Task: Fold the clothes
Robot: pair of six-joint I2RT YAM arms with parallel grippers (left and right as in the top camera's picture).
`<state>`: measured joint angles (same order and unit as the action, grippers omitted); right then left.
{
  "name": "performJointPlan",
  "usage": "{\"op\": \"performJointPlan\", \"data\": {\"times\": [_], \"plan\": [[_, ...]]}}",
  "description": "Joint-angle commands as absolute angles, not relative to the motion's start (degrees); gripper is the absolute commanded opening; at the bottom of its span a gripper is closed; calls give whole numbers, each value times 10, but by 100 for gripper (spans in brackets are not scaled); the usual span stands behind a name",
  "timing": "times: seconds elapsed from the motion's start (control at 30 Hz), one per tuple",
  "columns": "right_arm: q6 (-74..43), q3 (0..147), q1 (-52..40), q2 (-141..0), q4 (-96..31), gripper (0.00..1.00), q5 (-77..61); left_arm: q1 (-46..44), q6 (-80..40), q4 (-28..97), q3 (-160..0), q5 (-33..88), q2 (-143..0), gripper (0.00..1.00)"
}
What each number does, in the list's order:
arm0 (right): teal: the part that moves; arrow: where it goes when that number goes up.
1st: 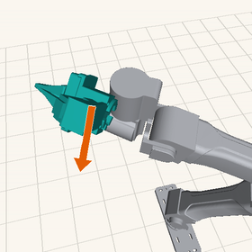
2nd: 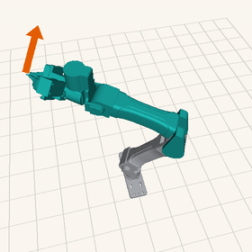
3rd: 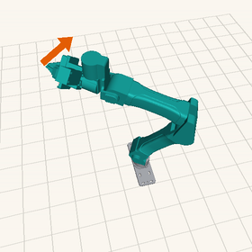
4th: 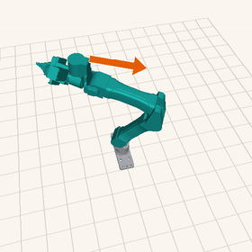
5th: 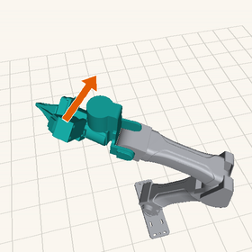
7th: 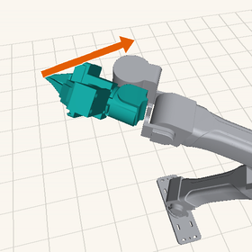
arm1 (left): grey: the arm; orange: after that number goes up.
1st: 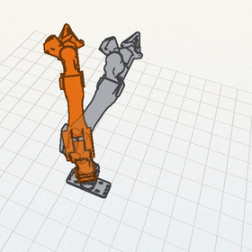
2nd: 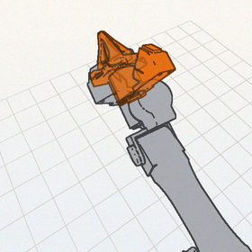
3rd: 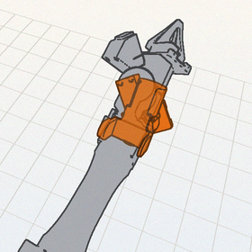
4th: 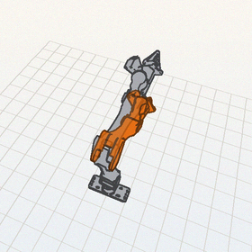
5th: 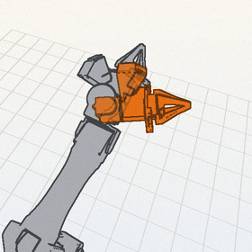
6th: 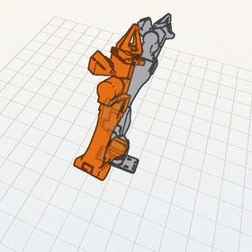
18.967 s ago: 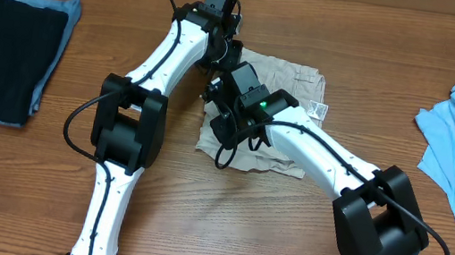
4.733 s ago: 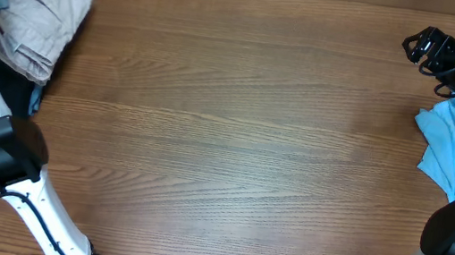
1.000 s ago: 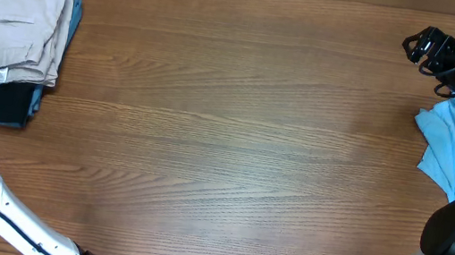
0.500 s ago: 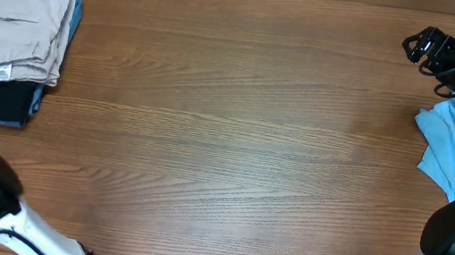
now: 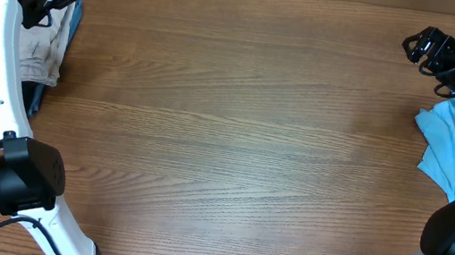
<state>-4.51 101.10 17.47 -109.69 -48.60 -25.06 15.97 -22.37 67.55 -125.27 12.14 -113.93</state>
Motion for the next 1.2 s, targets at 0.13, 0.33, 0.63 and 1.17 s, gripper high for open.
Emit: {"op": "performJointPlan", "data": {"times": [0.13,0.33,0.63,1.17], "plan": [[-47,1013,175,-1098,-483,100,-249,160,-223,674,-1253,110,-1144,100],[-47,1013,170,-1104,-484,100,-249,160,-223,674,-1253,110,-1144,100],[-47,1013,99,-1006,-484,100,-249,160,-223,674,-1253,110,-1144,100],[0,814,-201,-451,-476,100,-96,160,-223,674,-1253,110,-1144,100]]}}
